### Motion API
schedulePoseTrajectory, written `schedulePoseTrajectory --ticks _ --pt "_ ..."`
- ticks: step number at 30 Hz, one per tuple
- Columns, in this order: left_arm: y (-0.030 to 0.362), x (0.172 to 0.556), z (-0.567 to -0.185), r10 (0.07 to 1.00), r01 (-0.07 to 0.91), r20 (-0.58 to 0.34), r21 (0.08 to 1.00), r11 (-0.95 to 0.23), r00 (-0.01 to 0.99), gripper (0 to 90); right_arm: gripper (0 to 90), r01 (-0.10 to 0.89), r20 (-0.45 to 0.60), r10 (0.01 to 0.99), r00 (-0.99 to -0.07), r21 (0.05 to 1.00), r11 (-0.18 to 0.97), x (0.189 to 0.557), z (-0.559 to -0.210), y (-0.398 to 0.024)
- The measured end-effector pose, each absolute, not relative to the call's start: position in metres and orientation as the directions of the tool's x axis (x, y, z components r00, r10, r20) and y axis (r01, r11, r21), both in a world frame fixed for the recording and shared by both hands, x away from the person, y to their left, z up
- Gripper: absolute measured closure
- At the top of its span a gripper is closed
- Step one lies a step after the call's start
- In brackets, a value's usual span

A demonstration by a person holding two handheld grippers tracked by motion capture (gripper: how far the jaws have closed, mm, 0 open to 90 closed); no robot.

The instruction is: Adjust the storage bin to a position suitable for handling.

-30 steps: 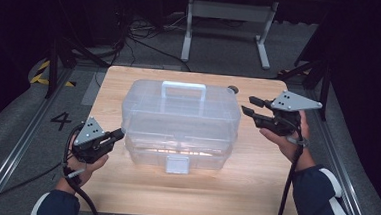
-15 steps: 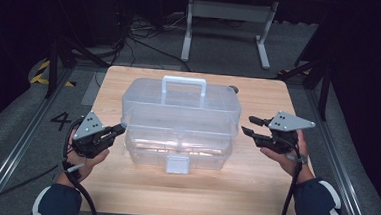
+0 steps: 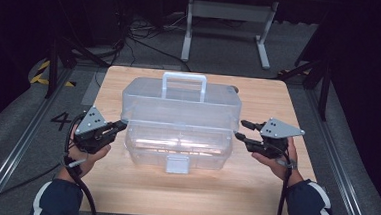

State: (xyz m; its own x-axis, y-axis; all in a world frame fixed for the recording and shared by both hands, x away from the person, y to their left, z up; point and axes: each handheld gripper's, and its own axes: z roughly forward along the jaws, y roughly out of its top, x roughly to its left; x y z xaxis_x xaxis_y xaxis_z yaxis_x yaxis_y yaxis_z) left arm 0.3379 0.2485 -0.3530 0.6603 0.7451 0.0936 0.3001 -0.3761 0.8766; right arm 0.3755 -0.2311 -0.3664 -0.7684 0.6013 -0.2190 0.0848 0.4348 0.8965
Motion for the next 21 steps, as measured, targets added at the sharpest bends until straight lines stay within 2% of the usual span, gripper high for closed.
schedulePoseTrajectory --ticks 13,21 --pt "0.251 0.334 -0.351 0.743 0.289 0.13 0.867 -0.407 0.657 83.4 58.5 0.061 -0.22 0.635 -0.74 0.919 0.389 0.379 -0.361 -0.225" --pt "0.264 0.325 -0.358 0.76 0.322 0.135 0.848 -0.421 0.636 79.0 61.9 0.038 -0.226 0.657 -0.719 0.931 0.362 0.381 -0.357 -0.222"
